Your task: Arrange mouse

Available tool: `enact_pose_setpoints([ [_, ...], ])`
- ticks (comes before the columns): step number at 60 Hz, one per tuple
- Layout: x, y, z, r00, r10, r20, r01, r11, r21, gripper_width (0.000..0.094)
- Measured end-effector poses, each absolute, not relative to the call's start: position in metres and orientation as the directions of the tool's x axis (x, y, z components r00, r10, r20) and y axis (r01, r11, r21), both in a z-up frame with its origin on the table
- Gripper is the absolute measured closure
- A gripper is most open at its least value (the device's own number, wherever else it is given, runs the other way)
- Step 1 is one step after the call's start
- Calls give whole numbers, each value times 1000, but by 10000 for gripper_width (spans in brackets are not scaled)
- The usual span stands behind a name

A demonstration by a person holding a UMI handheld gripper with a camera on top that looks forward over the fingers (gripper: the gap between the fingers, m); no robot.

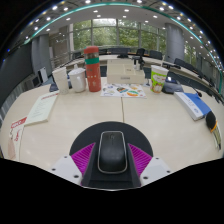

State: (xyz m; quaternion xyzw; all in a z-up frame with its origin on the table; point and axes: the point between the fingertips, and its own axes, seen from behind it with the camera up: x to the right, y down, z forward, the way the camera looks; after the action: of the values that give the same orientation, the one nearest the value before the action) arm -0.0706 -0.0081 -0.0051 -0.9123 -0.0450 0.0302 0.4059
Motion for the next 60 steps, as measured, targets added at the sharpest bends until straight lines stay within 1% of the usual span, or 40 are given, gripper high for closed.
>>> enact_pose_setpoints([
  [3, -72, -16, 5, 994, 105, -30, 49, -671, -740, 112],
  [4, -72, -19, 10, 994, 103, -30, 47, -669, -742, 65],
  [6, -70, -26, 22, 995, 96, -29, 42, -661, -750, 109],
  [11, -64, -50, 57, 997, 74, -14, 37, -640, -767, 72],
  [22, -67, -128, 134, 998, 46, -45, -8, -608, -794, 81],
  [27, -64, -168, 164, 999, 30, -30, -7, -588, -809, 80],
  [33, -63, -218, 190, 1000, 17, -13, -1, -576, -817, 84],
  [45, -65, -303, 227, 1000, -2, 4, 2, -540, -842, 85],
  [53, -65, -339, 235, 1000, -10, -4, -9, -534, -845, 83],
  [60, -58, -353, 242, 1000, -27, -5, -18, -526, -850, 84],
])
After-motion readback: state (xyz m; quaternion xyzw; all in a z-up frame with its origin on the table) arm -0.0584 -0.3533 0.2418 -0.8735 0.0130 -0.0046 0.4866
